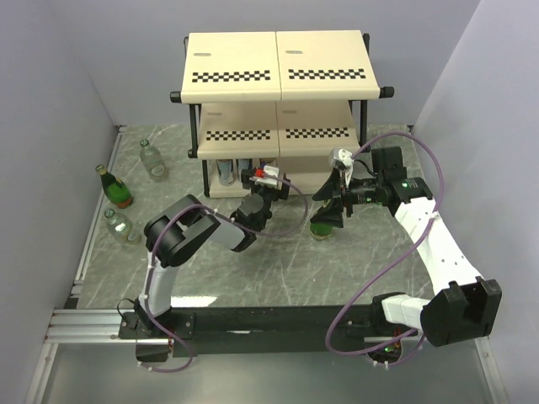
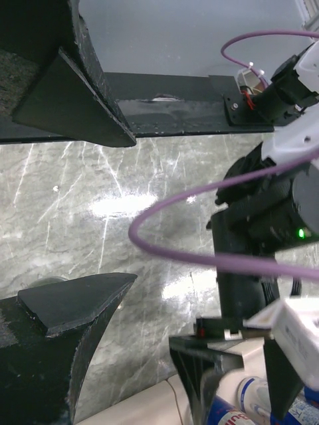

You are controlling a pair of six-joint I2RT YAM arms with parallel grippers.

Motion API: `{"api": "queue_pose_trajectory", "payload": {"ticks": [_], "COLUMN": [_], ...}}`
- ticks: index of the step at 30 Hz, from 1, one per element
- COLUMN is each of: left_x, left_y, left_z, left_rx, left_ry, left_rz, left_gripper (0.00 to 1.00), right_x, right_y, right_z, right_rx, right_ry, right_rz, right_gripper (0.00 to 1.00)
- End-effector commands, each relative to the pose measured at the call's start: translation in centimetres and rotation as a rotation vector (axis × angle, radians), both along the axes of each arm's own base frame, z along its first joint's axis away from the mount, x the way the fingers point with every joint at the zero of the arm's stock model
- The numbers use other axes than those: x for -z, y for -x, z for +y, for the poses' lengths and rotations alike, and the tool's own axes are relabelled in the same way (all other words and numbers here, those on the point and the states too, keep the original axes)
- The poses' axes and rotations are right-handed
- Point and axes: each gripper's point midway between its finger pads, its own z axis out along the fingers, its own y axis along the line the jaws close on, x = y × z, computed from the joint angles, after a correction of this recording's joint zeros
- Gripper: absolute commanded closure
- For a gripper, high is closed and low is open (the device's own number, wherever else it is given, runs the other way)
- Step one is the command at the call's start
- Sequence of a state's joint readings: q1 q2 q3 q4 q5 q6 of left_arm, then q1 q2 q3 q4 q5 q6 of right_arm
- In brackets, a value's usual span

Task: Place and organize the beverage onto the shelf
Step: Place the drink on the shelf, then pick up the drink from the center of the board.

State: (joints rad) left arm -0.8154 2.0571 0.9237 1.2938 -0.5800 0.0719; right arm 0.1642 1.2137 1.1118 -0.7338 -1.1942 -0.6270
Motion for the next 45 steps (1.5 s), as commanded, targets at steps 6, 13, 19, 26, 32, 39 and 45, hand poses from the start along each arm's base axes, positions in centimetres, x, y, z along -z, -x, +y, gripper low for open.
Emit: {"api": "queue_pose_trajectory", "payload": {"ticks": [6,13,19,26,32,39,45], "left_x": [-14.8,-14.3,-13.8,-13.5,-14.0,-15.4,-15.6], "left_y": [5.7,9.1,13.7,21.5,25.1,23.2,21.5], "left_z": [3.6,4.4,5.8,3.4,4.9,7.2,9.2], "left_rx": [-0.017,0.013,0.162,0.690,0.869,0.712,0.570], "left_ry": [0.426,0.417,0.435,0.304,0.225,0.145,-0.002], "left_rz": [-0.397,-0.352,-0.235,-0.005,0.128,0.276,0.352], "left_gripper": [0.01,0.01,0.02,0.03,0.02,0.01,0.06], "right_x": [-1.6,-1.5,-1.5,-2.7,-4.0,-4.7,-4.0], "right_y": [-0.4,-0.7,-1.5,-2.4,-2.5,-1.9,-2.0], "right_z": [-0.2,-0.4,-1.1,-2.9,-4.1,-4.8,-5.3], "right_rx": [0.003,0.017,0.070,0.181,0.255,0.260,0.245], "right_ry": [-0.013,0.001,0.046,0.086,0.072,0.038,0.075], "right_rz": [-0.059,-0.069,-0.129,-0.236,-0.336,-0.400,-0.368], "right_gripper": [0.18,0.18,0.17,0.13,0.09,0.05,0.06]}}
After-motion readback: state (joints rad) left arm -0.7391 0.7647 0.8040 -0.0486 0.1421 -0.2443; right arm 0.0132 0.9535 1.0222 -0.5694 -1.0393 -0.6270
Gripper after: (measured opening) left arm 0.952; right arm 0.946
